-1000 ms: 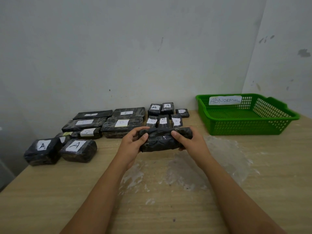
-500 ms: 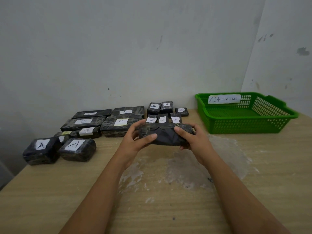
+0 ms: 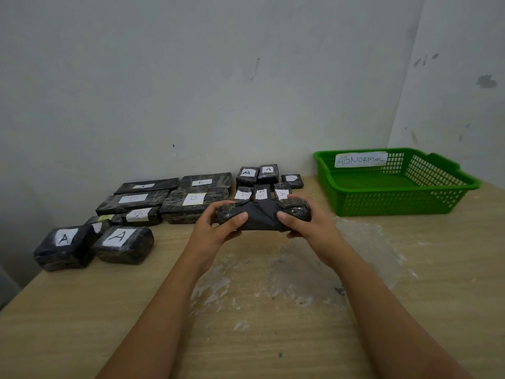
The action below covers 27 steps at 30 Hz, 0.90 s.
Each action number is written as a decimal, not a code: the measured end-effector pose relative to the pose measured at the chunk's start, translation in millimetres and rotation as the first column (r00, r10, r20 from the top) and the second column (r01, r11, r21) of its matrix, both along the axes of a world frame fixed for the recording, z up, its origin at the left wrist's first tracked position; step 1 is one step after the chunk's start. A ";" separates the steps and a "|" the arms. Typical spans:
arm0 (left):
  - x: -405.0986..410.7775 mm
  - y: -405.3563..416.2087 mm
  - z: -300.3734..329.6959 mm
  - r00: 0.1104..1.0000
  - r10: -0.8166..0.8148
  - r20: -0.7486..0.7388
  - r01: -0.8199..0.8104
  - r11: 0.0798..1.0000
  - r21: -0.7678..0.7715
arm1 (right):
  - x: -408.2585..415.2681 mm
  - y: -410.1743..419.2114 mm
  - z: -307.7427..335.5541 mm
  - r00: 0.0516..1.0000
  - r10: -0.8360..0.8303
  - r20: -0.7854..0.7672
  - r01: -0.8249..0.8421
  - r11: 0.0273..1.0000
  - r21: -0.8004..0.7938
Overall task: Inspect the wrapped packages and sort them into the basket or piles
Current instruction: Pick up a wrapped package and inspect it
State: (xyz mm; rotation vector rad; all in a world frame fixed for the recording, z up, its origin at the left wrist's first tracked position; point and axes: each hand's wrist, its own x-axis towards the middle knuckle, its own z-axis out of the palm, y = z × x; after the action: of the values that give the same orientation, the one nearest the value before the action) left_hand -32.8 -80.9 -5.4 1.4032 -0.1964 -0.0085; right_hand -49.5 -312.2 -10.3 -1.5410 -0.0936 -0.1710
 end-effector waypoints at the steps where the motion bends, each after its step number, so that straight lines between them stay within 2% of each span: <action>1: 0.0 -0.6 0.1 1.000 -0.008 0.007 0.008 1.000 -0.011 | 1.6 -0.1 -1.8 1.000 -0.015 0.019 0.015 1.000 -0.003; 5: 1.0 -2.8 -0.4 1.000 0.007 0.019 -0.007 1.000 -0.022 | 3.5 -2.0 -4.4 0.997 -0.048 0.060 0.050 0.998 -0.035; 9: 5.2 -2.0 -4.1 0.998 0.064 -0.009 -0.064 0.997 -0.038 | -0.2 -2.9 -2.4 0.999 0.018 0.047 -0.017 1.000 -0.024; 14: 6.4 -0.7 -7.6 0.999 0.043 -0.011 -0.043 0.999 0.006 | 1.9 -6.4 -4.2 0.998 -0.005 0.059 0.009 0.998 -0.062; 19: 7.1 -0.6 -5.2 0.997 0.069 -0.026 -0.069 0.998 -0.008 | 1.8 -7.6 0.7 0.996 0.087 -0.004 -0.086 0.995 0.050; 21: 8.3 0.6 -5.5 0.996 0.085 -0.033 -0.085 0.996 0.001 | 2.6 -7.4 1.2 0.994 0.106 -0.005 -0.106 0.993 0.045; 27: 5.5 -0.6 -8.6 0.986 0.164 0.044 -0.169 0.962 0.215 | 2.6 -1.7 -2.5 0.998 0.039 0.043 -0.035 0.996 -0.083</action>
State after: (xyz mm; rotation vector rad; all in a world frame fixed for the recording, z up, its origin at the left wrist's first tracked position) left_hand -27.3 -81.5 -14.0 1.6363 -0.0998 0.1312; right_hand -47.0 -314.0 -12.8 -1.6169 -0.1666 -0.1743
